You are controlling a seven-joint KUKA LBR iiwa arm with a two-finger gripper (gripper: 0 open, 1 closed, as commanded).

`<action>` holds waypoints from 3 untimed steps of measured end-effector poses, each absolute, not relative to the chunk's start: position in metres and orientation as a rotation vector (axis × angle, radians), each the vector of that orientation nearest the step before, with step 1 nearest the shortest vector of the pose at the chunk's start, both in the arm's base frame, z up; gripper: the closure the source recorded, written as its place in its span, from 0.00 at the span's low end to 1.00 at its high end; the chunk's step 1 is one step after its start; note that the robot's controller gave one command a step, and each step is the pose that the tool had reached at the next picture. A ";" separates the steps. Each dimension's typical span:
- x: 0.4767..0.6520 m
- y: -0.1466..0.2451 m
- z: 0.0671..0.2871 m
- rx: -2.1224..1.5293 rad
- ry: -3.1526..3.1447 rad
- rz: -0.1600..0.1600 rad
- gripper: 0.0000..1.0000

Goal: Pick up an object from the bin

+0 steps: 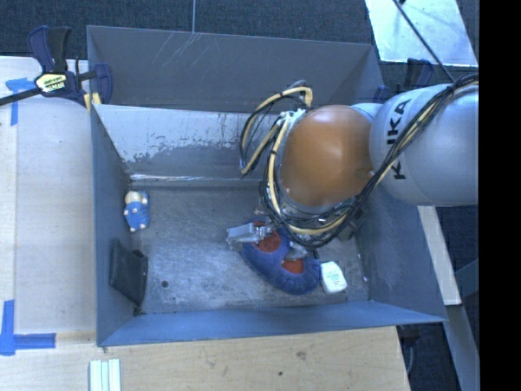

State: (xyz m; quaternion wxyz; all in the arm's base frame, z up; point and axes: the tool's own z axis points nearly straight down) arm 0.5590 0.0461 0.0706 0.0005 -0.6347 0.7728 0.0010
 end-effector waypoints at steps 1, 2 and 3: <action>0.560 0.049 0.074 -1.991 2.423 0.005 1.00; 0.562 0.050 0.106 -1.987 2.425 -0.003 1.00; 0.563 0.050 0.121 -1.984 2.430 -0.001 1.00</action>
Offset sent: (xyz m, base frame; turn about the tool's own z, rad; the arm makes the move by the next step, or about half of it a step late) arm 0.0000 0.0000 0.0000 0.0000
